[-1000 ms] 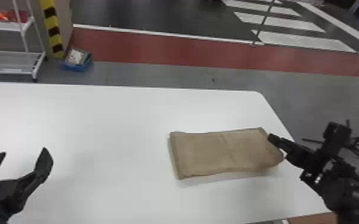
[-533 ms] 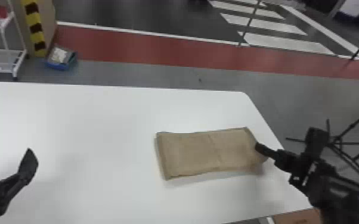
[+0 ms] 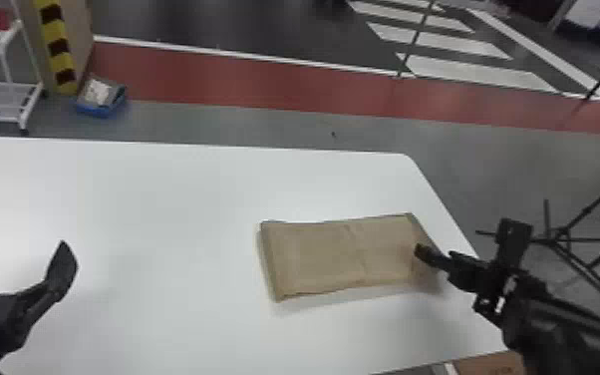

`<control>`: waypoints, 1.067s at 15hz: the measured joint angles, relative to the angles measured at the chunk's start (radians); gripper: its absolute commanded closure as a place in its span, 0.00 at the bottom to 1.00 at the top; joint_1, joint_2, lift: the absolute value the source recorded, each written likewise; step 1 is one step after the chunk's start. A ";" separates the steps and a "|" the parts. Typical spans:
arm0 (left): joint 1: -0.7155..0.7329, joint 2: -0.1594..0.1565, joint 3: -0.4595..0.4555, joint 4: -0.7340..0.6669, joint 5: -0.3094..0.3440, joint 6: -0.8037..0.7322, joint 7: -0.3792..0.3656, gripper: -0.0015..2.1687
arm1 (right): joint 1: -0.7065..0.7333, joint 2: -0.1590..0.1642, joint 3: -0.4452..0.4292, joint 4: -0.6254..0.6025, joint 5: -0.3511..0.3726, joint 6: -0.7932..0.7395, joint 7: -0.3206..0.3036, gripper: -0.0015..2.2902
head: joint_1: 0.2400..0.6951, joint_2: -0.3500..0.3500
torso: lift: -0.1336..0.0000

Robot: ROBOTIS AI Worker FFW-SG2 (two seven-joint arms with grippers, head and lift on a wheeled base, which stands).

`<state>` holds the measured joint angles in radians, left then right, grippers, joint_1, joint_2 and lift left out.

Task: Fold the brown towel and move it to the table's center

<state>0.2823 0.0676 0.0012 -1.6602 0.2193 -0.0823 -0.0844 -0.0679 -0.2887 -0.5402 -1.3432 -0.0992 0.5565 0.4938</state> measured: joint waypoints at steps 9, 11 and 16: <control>-0.018 0.006 -0.013 0.018 0.003 0.000 0.001 0.03 | -0.003 0.000 0.001 0.048 -0.008 -0.055 0.071 0.90 | 1.00 0.06 | 0.27; -0.019 0.006 -0.012 0.019 0.003 -0.001 0.002 0.03 | -0.003 0.002 -0.009 0.047 -0.017 -0.054 0.078 0.92 | 1.00 0.06 | 0.27; -0.017 0.006 -0.012 0.016 0.003 0.001 0.002 0.03 | 0.041 0.017 -0.072 -0.114 -0.094 0.035 0.085 0.93 | 1.00 0.04 | 0.27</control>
<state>0.2653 0.0736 -0.0107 -1.6438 0.2224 -0.0810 -0.0828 -0.0268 -0.2719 -0.6123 -1.4568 -0.1927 0.5916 0.5783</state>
